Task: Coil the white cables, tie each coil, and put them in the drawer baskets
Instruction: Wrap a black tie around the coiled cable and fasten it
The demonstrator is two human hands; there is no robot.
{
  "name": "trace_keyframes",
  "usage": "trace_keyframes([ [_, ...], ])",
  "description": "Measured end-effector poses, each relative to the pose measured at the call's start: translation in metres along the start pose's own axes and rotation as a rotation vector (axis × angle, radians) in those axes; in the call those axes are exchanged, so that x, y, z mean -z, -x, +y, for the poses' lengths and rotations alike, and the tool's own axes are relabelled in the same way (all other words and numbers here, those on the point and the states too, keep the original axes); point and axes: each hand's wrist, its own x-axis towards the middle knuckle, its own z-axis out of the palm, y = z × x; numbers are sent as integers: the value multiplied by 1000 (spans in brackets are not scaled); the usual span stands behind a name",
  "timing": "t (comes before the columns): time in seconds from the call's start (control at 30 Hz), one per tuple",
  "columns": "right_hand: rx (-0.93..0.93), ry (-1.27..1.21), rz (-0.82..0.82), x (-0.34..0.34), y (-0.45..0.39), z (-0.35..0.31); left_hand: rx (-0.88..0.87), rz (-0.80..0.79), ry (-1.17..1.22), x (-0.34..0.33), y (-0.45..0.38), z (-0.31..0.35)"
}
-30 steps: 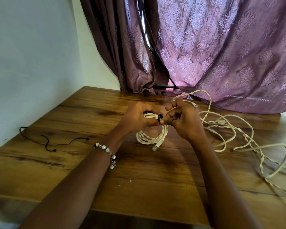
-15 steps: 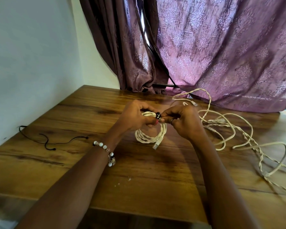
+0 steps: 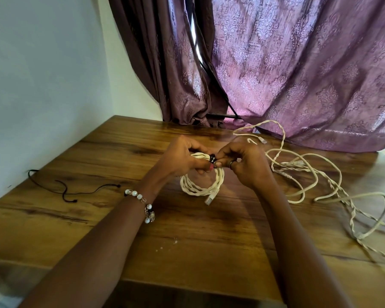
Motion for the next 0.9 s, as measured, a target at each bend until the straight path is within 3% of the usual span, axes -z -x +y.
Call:
trace_keyframes([
  [0.23, -130, -83, -31, 3, -2, -5, -21, -27, -15, 0, 1, 3],
  [0.43, -95, -168, -134, 9, -1, -10, -33, -34, -7, -2, 3, 5],
  [0.6, -153, -257, -119, 10, 0, -16, -37, -33, 2, -2, 1, 4],
  [0.9, -106, -155, -101, 9, -2, -17, -31, -79, 28, 1, 1, 4],
])
